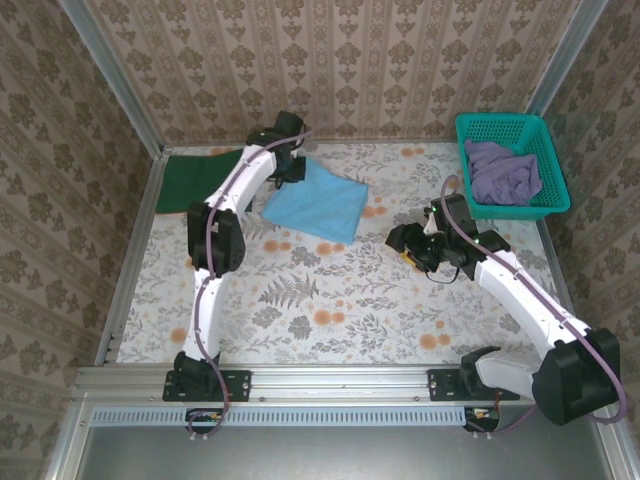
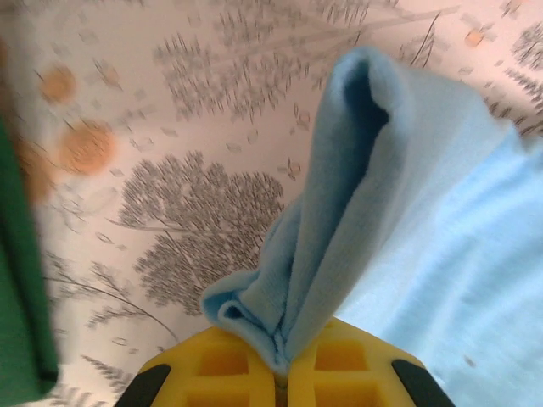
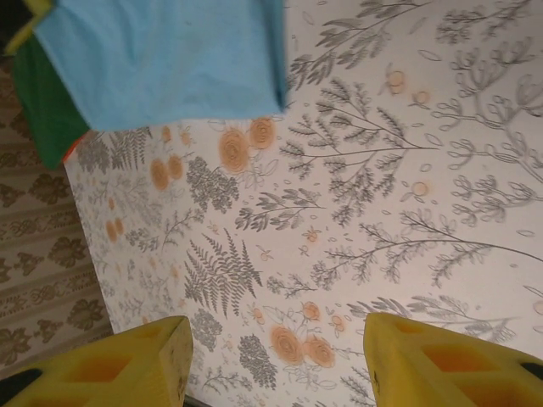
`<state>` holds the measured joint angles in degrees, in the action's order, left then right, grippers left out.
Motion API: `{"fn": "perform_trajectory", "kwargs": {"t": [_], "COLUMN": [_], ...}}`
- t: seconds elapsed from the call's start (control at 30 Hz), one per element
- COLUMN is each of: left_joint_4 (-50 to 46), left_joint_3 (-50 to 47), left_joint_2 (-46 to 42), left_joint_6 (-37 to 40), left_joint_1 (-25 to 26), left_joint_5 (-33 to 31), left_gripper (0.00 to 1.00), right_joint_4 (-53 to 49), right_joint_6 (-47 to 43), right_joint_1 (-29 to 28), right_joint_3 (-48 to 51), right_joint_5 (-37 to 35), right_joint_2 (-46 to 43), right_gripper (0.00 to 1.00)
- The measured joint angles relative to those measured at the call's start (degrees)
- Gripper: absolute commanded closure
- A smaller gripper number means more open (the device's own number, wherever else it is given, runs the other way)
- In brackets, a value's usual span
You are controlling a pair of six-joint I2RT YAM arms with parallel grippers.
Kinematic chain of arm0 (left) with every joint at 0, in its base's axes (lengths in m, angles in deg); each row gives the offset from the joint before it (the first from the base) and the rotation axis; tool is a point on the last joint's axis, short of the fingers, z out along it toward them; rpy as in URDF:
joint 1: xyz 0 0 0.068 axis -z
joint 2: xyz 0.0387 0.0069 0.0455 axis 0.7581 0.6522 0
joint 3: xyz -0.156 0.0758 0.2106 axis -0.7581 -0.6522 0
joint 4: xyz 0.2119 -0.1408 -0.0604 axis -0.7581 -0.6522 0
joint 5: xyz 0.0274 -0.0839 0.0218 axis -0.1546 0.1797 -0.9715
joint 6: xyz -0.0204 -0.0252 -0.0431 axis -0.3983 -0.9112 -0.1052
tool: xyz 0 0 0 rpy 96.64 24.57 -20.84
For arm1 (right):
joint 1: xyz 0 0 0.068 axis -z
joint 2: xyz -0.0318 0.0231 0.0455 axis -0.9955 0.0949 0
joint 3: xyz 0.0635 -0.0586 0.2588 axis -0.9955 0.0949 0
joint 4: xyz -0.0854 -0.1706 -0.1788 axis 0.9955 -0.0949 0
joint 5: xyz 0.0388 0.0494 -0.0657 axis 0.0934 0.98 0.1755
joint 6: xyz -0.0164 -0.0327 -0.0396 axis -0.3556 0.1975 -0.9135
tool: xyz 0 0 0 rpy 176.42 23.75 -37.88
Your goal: Fold and stack the t-shirts
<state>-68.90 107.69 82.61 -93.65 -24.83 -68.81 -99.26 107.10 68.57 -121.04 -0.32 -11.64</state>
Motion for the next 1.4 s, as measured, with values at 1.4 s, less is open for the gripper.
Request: {"fn": "perform_trajectory", "kwargs": {"t": [1.4], "left_joint_4": [-15.3], "left_joint_3": [11.3], "left_joint_2": [-12.4], "left_joint_6": [15.7], "left_joint_1": [-27.4], "left_joint_5": [20.0], "left_gripper": [1.0], "right_joint_4": [-8.2], "right_joint_6": [-0.3], "right_joint_1": [-2.4], "right_joint_3": [-11.6], "right_joint_5": [-0.1], "right_joint_2": [12.2], "right_gripper": [0.44]}}
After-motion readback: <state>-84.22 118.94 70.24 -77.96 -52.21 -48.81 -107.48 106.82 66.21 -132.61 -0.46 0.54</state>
